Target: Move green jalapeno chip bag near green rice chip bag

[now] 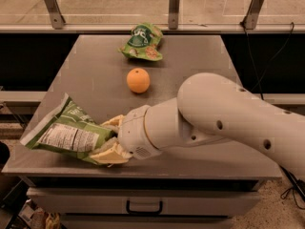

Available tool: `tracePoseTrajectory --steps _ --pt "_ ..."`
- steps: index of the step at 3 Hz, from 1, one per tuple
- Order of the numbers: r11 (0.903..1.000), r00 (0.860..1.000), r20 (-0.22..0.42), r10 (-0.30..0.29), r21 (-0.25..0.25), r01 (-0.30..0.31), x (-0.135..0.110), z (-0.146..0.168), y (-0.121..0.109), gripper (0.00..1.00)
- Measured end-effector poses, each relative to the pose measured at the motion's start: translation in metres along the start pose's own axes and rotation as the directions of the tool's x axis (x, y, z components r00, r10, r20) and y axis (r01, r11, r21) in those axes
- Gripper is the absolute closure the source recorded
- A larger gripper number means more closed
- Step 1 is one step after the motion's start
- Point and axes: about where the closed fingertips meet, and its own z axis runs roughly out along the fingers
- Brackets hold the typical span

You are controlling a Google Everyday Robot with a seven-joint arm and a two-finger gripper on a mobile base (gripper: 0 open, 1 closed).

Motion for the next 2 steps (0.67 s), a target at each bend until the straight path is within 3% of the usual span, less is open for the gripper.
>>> tracePoseTrajectory --steps 2 --pt "0.9997 1.0 -0.004 -0.002 0.026 0.002 -0.0041 -0.0074 -0.0058 1.0"
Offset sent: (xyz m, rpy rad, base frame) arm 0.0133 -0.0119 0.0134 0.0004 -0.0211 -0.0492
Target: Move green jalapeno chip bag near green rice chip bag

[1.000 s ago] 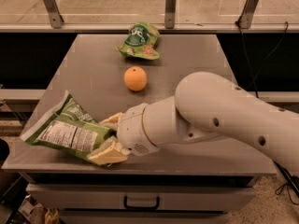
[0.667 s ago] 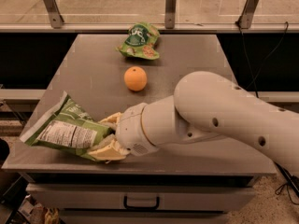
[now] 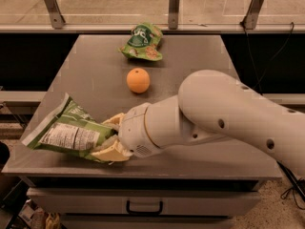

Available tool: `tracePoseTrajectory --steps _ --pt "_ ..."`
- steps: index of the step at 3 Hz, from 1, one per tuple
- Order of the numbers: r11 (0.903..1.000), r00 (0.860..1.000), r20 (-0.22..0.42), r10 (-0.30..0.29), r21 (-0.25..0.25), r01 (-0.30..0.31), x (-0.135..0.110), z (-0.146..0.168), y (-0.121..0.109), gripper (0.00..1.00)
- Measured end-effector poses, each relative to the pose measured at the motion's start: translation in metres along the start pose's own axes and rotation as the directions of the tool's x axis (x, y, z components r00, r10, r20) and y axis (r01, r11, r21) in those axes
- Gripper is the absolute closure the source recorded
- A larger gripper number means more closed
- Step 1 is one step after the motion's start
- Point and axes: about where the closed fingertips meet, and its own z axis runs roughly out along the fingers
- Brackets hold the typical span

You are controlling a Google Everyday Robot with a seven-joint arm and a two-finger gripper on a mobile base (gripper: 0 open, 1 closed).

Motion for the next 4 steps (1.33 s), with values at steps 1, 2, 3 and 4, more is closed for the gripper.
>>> tracePoseTrajectory --steps 1,2,3,4 --pt "0.9988 1.0 -0.008 0.017 0.046 -0.017 0.002 -0.022 -0.019 1.0" --pt "0.9959 0.999 0.007 0.041 0.08 -0.041 0.009 -0.047 -0.043 1.0" --pt "0.9926 0.997 0.051 0.056 0.104 -0.061 0.02 -0.076 -0.065 1.0" --pt "0.9864 0.993 0.096 0.071 0.142 -0.084 0.034 -0.106 -0.085 1.0"
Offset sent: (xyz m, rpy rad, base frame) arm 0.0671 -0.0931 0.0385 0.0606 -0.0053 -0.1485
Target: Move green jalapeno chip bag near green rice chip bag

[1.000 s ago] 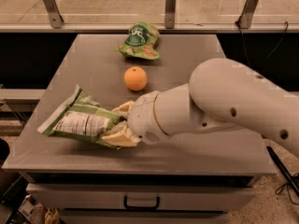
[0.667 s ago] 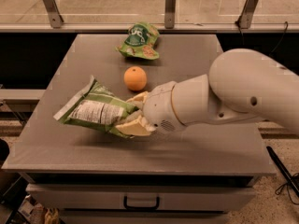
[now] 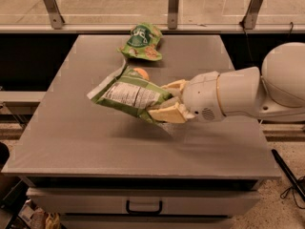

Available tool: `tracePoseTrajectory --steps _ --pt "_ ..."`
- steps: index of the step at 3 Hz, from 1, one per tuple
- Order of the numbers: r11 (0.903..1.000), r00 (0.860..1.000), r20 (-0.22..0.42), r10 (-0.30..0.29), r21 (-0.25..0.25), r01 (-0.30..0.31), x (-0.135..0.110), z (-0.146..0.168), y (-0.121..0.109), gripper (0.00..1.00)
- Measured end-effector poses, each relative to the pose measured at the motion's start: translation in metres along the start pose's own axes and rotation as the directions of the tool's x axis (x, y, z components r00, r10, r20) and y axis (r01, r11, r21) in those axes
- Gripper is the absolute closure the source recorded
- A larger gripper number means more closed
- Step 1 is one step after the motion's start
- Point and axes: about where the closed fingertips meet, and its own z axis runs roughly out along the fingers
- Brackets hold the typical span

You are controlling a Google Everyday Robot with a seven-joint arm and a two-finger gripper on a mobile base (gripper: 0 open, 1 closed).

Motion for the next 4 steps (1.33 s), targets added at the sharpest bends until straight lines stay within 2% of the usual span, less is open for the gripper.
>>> tracePoseTrajectory --steps 1,2,3,4 --pt "0.9982 0.999 0.029 0.033 0.049 -0.034 0.009 -0.033 -0.032 1.0" --pt "0.9892 0.998 -0.011 0.057 0.136 -0.055 0.008 -0.062 -0.075 1.0" --pt "0.9695 0.99 -0.075 0.119 0.224 -0.099 0.008 -0.078 -0.132 1.0" --pt "0.9402 0.978 -0.122 0.169 0.318 -0.122 -0.002 -0.078 -0.191 1.0"
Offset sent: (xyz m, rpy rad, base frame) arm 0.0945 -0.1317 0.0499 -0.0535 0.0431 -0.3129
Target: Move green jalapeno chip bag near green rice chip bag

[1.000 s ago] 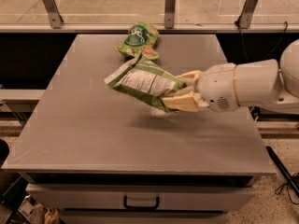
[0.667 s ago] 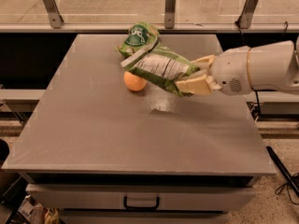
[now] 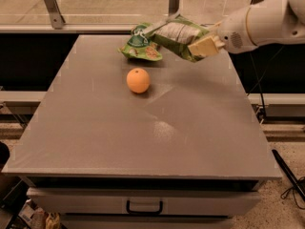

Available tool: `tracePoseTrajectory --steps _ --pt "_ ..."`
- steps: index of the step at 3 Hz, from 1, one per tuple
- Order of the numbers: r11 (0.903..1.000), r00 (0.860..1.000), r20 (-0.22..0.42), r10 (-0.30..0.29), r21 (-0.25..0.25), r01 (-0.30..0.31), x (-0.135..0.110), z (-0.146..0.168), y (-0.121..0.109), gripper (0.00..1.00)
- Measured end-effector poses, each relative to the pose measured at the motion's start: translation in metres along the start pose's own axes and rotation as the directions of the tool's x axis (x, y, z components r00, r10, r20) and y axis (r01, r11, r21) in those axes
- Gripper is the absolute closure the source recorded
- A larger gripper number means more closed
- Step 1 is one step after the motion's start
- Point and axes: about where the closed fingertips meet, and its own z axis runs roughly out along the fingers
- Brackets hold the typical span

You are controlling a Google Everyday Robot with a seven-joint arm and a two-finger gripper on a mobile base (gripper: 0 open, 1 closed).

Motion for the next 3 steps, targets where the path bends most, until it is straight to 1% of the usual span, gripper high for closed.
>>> tracePoseTrajectory --steps 1,2,3 --pt "0.9975 0.998 -0.056 0.038 0.062 -0.035 -0.014 0.03 -0.039 1.0" --pt "0.9928 0.991 -0.101 0.083 0.095 -0.073 -0.002 0.062 -0.064 1.0" --pt "0.9829 0.982 -0.12 0.147 0.129 -0.131 0.028 0.078 -0.08 1.0"
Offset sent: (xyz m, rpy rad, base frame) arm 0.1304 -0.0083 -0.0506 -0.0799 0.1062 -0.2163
